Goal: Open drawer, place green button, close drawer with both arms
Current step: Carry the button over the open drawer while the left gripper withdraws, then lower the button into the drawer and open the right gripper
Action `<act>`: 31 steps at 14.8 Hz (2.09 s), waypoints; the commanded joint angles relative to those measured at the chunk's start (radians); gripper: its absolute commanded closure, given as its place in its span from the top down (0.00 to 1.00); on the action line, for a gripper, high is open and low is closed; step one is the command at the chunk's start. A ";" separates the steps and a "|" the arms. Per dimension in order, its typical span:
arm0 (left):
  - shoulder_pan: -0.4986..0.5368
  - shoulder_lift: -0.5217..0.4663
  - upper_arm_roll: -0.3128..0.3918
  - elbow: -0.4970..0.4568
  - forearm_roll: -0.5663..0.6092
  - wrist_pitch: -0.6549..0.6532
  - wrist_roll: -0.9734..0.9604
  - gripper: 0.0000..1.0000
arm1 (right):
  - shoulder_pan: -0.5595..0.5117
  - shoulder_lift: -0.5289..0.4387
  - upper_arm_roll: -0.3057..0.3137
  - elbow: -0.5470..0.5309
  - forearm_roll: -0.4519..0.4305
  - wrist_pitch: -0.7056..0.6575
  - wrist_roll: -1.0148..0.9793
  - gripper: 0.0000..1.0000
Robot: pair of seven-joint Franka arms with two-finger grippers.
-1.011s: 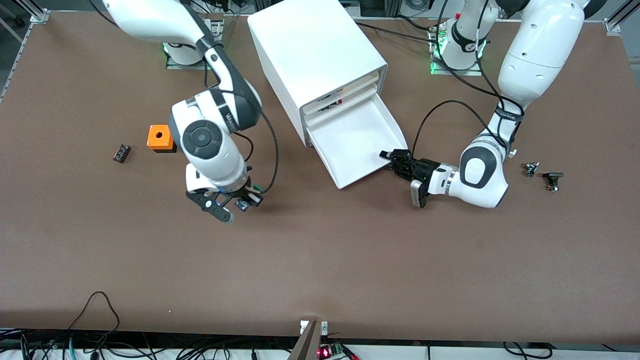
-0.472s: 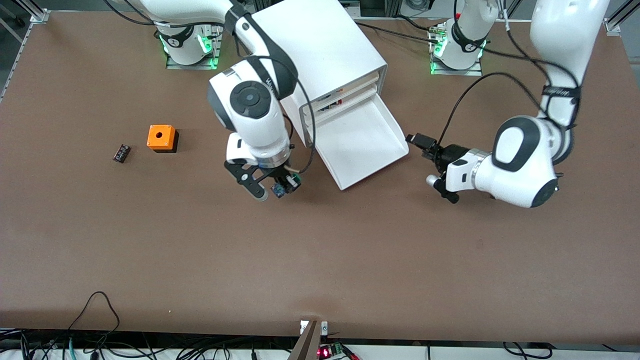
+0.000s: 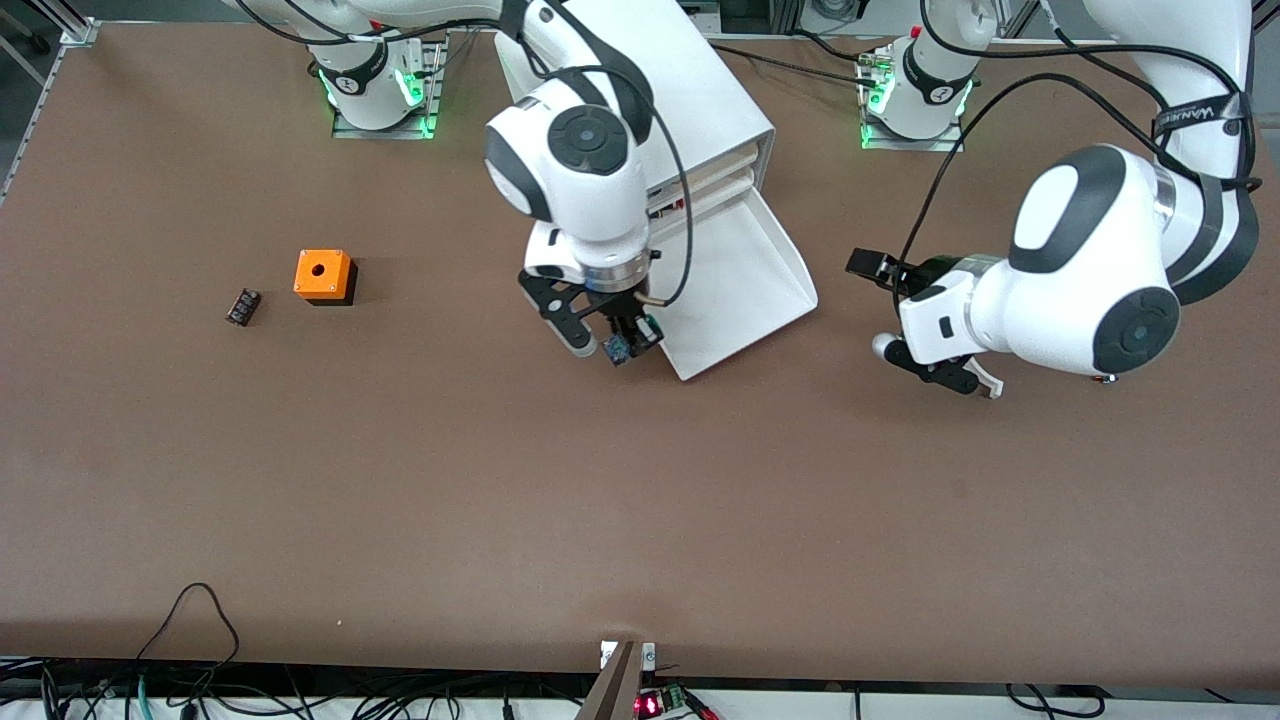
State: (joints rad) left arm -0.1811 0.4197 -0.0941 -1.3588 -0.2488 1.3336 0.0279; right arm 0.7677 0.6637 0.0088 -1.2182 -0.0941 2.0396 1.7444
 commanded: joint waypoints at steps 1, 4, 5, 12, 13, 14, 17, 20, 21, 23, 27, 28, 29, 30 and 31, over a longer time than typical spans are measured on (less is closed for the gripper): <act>-0.078 -0.038 0.002 0.061 0.161 -0.025 -0.069 1.00 | 0.045 0.094 -0.010 0.111 -0.036 0.000 0.110 0.00; -0.103 -0.053 0.005 0.090 0.250 -0.030 -0.065 1.00 | 0.080 0.135 -0.012 0.120 -0.038 0.059 0.193 0.00; -0.103 -0.053 0.008 0.118 0.266 -0.045 -0.065 1.00 | 0.090 0.148 -0.013 0.120 -0.039 0.077 0.217 0.00; -0.098 -0.052 0.022 0.198 0.263 -0.083 -0.068 1.00 | 0.153 0.227 -0.023 0.120 -0.087 0.162 0.343 0.00; -0.098 -0.052 0.017 0.199 0.252 -0.082 -0.071 1.00 | 0.162 0.235 -0.029 0.120 -0.088 0.168 0.355 0.00; -0.095 -0.053 0.013 0.199 0.250 -0.077 -0.081 1.00 | 0.172 0.241 -0.038 0.120 -0.088 0.174 0.371 0.00; -0.095 -0.053 0.010 0.199 0.250 -0.076 -0.088 1.00 | 0.191 0.252 -0.046 0.118 -0.096 0.179 0.376 0.28; -0.095 -0.055 0.011 0.199 0.250 -0.071 -0.089 1.00 | 0.196 0.249 -0.046 0.118 -0.099 0.177 0.374 1.00; -0.093 -0.055 0.011 0.193 0.250 -0.056 -0.089 1.00 | 0.194 0.246 -0.047 0.118 -0.099 0.175 0.373 1.00; -0.092 -0.053 0.014 0.190 0.250 -0.036 -0.091 1.00 | 0.186 0.237 -0.058 0.121 -0.099 0.169 0.360 1.00; -0.093 -0.055 0.016 0.187 0.250 -0.027 -0.098 1.00 | 0.105 0.151 -0.056 0.120 -0.076 0.163 0.238 1.00; -0.093 -0.055 0.016 0.187 0.250 -0.028 -0.105 1.00 | 0.078 0.131 -0.049 0.120 -0.044 0.163 0.180 1.00; -0.093 -0.055 0.016 0.187 0.252 -0.030 -0.121 1.00 | 0.047 0.117 -0.049 0.118 0.005 0.163 0.112 1.00; -0.093 -0.055 0.013 0.187 0.250 -0.028 -0.143 1.00 | 0.023 0.096 -0.050 0.115 0.049 0.162 0.031 1.00; -0.093 -0.055 0.011 0.187 0.249 -0.027 -0.154 1.00 | -0.002 0.071 -0.050 0.102 0.086 0.154 -0.056 1.00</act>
State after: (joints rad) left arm -0.2748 0.3628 -0.0775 -1.1822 -0.0105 1.3026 -0.0910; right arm 0.8208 0.7909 -0.0657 -1.0849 -0.0739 2.2130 1.8331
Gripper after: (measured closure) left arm 0.000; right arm 0.000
